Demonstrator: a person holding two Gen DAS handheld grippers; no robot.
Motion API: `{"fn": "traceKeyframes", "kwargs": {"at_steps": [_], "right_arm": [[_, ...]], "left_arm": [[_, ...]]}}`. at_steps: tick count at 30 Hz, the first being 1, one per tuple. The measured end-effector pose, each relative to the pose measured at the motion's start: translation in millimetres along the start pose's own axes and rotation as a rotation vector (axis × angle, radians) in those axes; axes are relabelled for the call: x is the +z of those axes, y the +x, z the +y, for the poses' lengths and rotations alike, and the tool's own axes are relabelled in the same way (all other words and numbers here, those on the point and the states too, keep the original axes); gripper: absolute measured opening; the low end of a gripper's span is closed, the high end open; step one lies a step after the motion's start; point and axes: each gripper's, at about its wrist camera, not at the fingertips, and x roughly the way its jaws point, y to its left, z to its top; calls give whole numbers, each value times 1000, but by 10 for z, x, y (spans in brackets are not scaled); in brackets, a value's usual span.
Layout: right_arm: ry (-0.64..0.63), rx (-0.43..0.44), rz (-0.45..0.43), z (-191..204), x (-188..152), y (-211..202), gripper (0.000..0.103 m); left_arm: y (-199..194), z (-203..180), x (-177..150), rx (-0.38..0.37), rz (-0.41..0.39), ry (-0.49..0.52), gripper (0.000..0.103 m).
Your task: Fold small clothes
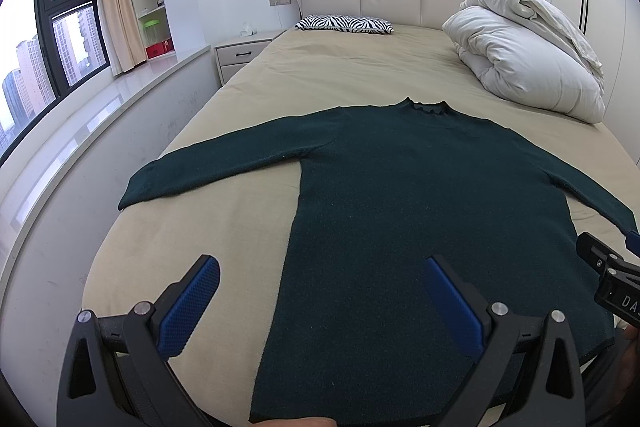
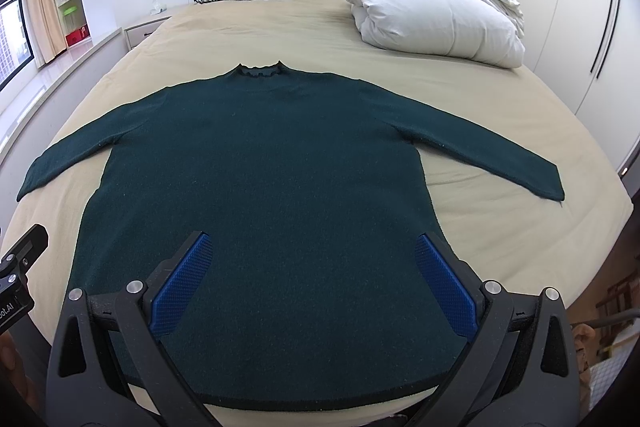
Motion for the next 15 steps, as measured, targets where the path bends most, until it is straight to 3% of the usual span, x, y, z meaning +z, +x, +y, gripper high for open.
{"fn": "traceKeyframes", "kwargs": {"at_steps": [15], "right_arm": [[1, 2, 9, -3, -31, 13, 103]], "left_arm": [[-7, 11, -21, 0, 1, -1, 103]]}}
